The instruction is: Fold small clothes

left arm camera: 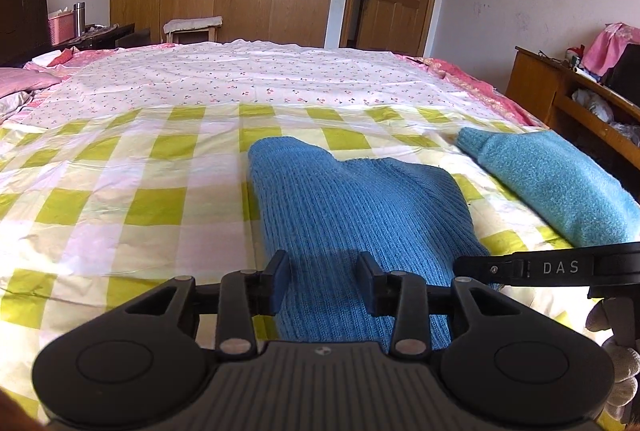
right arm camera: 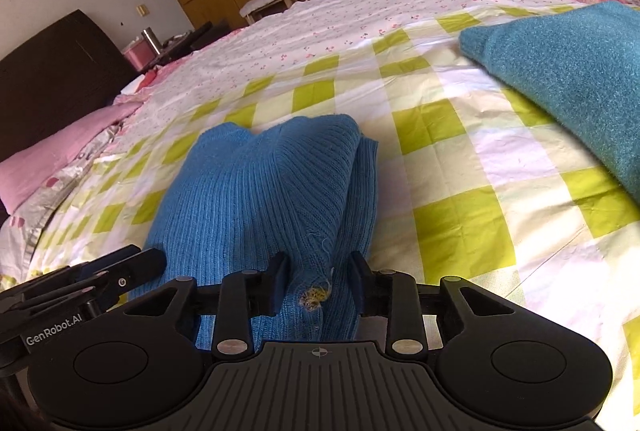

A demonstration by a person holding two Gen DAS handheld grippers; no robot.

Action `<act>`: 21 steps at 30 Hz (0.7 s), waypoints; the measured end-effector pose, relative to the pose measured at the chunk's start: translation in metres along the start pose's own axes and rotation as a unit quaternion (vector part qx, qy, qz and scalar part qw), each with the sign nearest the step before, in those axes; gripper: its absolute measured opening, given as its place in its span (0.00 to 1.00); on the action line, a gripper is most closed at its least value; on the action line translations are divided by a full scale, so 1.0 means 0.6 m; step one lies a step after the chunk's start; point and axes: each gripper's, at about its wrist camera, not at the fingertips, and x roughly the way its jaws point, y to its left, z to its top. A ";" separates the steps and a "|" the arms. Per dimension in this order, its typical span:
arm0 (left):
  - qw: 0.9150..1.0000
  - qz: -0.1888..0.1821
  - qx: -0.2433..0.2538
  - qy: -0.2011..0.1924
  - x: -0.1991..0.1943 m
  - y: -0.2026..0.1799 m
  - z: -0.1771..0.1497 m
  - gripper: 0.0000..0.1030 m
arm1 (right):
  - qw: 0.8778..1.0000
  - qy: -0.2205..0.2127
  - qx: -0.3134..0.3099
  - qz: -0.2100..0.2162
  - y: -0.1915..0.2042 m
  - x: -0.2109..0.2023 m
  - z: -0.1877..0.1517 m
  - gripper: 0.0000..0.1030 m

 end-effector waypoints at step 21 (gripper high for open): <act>0.999 -0.015 -0.037 0.006 0.000 0.032 -0.012 0.67 | 0.998 0.026 0.027 0.046 -0.015 0.016 -0.023 0.60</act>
